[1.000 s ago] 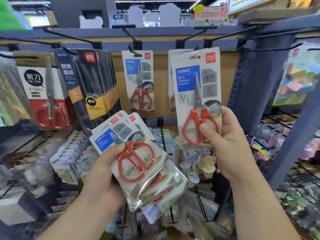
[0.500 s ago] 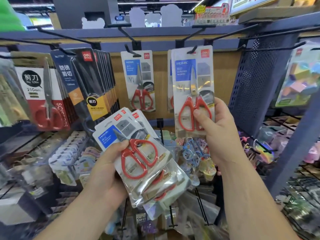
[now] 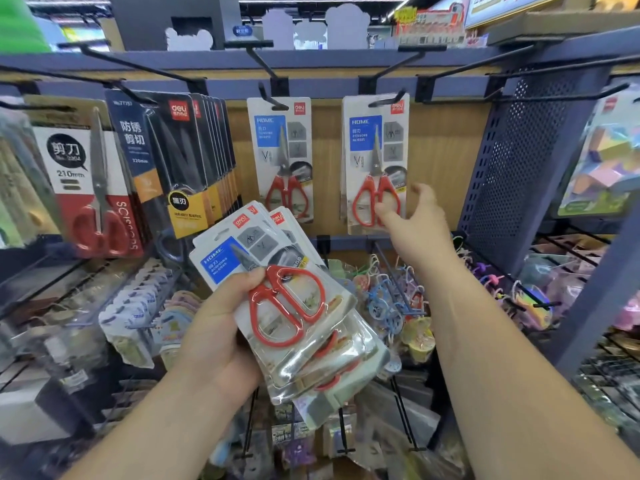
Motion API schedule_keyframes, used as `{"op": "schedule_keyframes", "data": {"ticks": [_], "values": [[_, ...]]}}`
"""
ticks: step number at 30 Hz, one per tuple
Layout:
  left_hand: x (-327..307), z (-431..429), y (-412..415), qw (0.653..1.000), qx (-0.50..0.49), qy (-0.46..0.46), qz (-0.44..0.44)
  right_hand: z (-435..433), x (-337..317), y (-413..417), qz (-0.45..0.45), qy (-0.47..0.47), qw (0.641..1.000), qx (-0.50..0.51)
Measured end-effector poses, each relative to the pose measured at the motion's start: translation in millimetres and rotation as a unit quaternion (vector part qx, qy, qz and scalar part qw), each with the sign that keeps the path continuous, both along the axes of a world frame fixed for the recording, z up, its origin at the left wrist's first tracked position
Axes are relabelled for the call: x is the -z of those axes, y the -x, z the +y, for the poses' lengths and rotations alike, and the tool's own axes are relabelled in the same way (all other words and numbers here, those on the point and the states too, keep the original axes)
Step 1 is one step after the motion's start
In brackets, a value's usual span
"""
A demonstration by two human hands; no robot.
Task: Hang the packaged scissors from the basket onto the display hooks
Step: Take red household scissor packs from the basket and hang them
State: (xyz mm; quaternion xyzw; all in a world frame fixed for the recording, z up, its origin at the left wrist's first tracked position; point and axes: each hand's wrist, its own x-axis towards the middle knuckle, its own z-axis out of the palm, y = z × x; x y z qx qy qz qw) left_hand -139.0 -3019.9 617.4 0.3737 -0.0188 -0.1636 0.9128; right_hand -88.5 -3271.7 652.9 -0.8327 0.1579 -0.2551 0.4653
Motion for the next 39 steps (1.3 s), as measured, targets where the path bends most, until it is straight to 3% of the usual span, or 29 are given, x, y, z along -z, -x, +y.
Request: {"op": "schedule_keyframes", "data": {"ticks": [3, 6, 9, 11, 15, 22, 29, 39], "values": [[-1, 0, -2, 1.000, -0.004, 0.002, -0.007, 19, -5, 37, -0.072, 0.018, 0.997, 0.032], [-1, -5, -6, 1.000, -0.016, -0.005, -0.010, 57, -10, 84, -0.075, -0.116, 0.979, -0.149], [-2, -16, -6, 1.000, -0.023, -0.007, -0.018, 82, 6, 107, -0.014, -0.080, 0.966, -0.244], [-3, -23, -4, 0.999, -0.030, -0.016, -0.026, 86, 21, 109, 0.001, -0.038, 0.978, -0.207], [-7, -32, 1, 0.998, -0.027, -0.032, -0.039, 85, 41, 105, -0.050, -0.118, 0.981, -0.146], [-5, -37, 3, 0.999, -0.011, -0.031, -0.037, 92, 54, 102, -0.149, -0.238, 0.954, -0.109], [6, -36, 2, 0.995, -0.054, -0.073, -0.046, 91, 65, 96, -0.177, -0.345, 0.921, -0.040], [8, -31, 0, 0.980, -0.072, -0.135, -0.130, 92, 72, 93, -0.188, -0.402, 0.893, -0.073]]}}
